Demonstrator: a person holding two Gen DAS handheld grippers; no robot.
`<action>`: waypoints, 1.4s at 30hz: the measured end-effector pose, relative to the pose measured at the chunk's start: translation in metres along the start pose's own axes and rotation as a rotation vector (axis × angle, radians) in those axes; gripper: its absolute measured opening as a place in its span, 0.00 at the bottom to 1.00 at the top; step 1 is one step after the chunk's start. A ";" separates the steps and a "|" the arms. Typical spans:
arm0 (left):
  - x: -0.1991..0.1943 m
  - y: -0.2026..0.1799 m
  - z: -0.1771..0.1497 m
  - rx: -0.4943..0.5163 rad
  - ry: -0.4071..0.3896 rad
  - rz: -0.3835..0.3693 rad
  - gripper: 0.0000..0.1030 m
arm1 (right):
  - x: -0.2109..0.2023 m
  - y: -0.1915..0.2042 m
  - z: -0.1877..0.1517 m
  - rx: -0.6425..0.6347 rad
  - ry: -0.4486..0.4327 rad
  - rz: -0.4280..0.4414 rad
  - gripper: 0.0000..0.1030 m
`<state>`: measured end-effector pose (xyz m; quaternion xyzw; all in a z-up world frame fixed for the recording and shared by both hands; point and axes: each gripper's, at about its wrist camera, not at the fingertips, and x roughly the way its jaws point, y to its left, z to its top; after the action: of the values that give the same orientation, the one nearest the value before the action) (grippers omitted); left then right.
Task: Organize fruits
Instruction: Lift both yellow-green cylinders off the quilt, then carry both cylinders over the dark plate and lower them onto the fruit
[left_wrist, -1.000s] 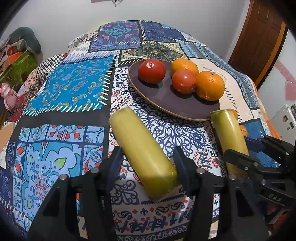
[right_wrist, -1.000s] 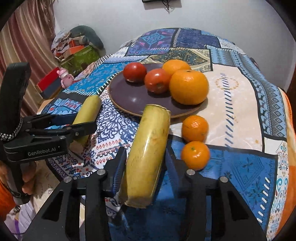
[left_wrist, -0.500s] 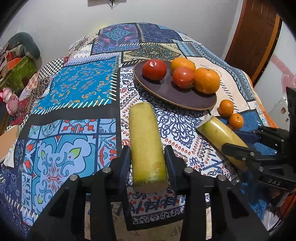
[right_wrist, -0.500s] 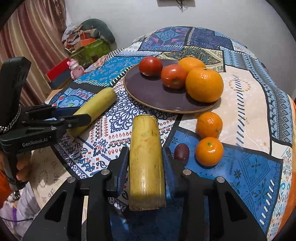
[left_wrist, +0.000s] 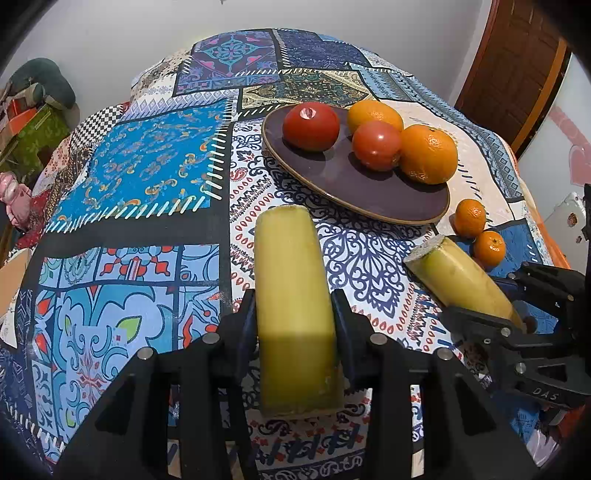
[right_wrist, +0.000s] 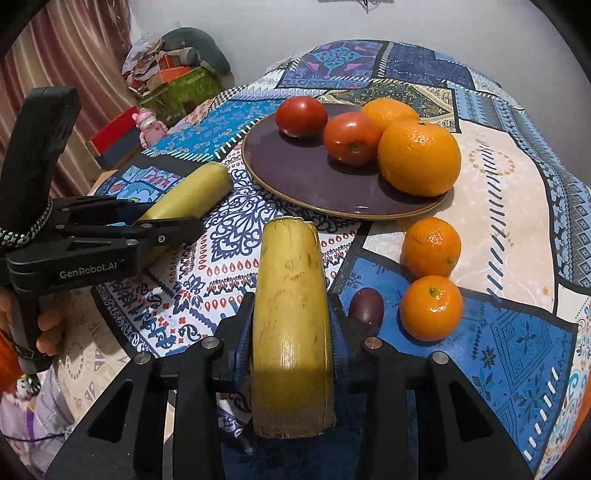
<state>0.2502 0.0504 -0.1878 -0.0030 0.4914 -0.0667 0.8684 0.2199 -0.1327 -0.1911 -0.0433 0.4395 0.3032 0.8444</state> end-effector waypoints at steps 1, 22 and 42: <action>-0.001 -0.001 0.000 0.007 -0.002 0.009 0.37 | -0.001 0.000 0.000 -0.001 -0.006 -0.003 0.33; -0.044 -0.013 0.025 0.005 -0.127 0.019 0.36 | -0.040 -0.013 0.026 0.011 -0.138 -0.022 0.33; 0.000 -0.040 0.101 0.025 -0.151 -0.014 0.36 | -0.028 -0.047 0.075 0.036 -0.193 -0.090 0.33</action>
<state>0.3323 0.0051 -0.1326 -0.0007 0.4236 -0.0784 0.9024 0.2871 -0.1588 -0.1332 -0.0185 0.3590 0.2600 0.8962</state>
